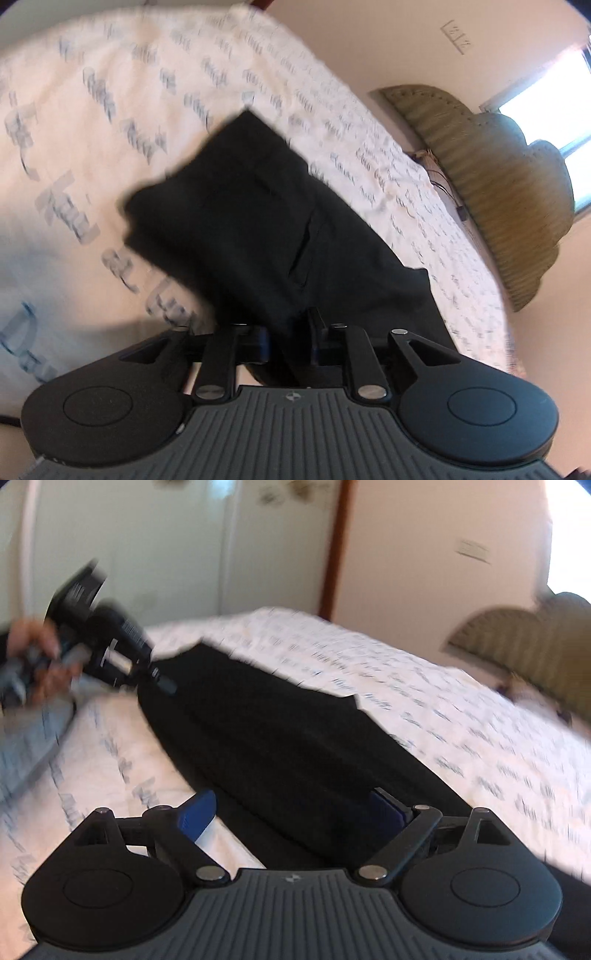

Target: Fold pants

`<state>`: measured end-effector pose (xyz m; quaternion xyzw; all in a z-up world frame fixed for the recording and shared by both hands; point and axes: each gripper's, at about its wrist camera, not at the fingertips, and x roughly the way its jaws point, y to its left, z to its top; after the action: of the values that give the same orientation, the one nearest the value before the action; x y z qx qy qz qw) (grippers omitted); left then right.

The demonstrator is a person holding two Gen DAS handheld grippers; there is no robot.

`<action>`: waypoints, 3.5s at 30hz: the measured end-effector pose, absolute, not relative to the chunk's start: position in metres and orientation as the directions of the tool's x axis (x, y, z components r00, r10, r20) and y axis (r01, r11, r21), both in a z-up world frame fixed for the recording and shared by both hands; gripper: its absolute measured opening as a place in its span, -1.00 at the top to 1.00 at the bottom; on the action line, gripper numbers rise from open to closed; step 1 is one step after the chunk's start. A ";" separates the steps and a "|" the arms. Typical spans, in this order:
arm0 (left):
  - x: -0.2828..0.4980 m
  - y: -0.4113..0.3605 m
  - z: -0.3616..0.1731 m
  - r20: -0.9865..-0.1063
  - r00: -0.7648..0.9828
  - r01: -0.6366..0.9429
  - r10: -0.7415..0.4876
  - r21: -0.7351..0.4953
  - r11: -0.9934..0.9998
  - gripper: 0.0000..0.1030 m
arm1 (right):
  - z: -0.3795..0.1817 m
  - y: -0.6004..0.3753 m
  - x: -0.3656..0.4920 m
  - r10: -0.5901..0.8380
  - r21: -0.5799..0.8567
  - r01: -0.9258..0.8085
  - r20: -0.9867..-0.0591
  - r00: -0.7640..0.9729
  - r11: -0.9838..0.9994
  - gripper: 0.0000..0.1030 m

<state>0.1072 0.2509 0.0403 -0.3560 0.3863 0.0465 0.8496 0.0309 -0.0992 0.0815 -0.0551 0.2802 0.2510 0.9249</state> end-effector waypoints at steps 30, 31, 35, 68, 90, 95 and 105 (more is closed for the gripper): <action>0.064 0.264 -0.014 -0.454 0.870 -0.171 -0.193 -0.644 0.746 0.34 | -0.032 -0.286 0.081 0.434 0.946 0.224 -0.307 0.847 0.234 0.31; 0.064 0.264 -0.015 -0.452 0.870 -0.170 -0.195 -0.647 0.743 0.34 | -0.042 -0.292 0.077 0.420 0.964 0.207 -0.260 0.869 0.169 0.31; 0.064 0.267 -0.016 -0.448 0.872 -0.168 -0.200 -0.656 0.736 0.34 | -0.073 -0.318 0.067 0.369 0.989 0.073 -0.021 0.929 -0.128 0.30; 0.064 0.270 -0.017 -0.444 0.874 -0.168 -0.197 -0.657 0.735 0.35 | 0.011 -0.439 0.012 -0.004 0.970 0.094 -0.095 0.995 0.225 0.92; 0.030 0.120 0.085 -0.301 0.906 0.014 -0.298 -0.682 0.731 -0.52 | -0.069 -0.464 -0.029 0.023 0.981 0.176 -0.178 0.984 0.080 0.91; 0.060 0.012 0.071 -0.281 0.729 0.160 -0.624 -0.816 0.555 -0.51 | -0.081 -0.466 -0.020 0.052 0.976 0.199 -0.204 0.978 0.086 0.92; 0.111 -0.044 0.005 -0.413 0.596 -0.178 -0.689 -0.904 0.388 -0.39 | -0.083 -0.461 -0.025 0.067 0.974 0.180 -0.190 0.979 0.139 0.92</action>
<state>0.1112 -0.0437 0.0052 -0.5241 0.4133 -0.1766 0.7234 -0.0249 -0.4610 -0.0828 0.6549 0.0942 -0.0376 0.7489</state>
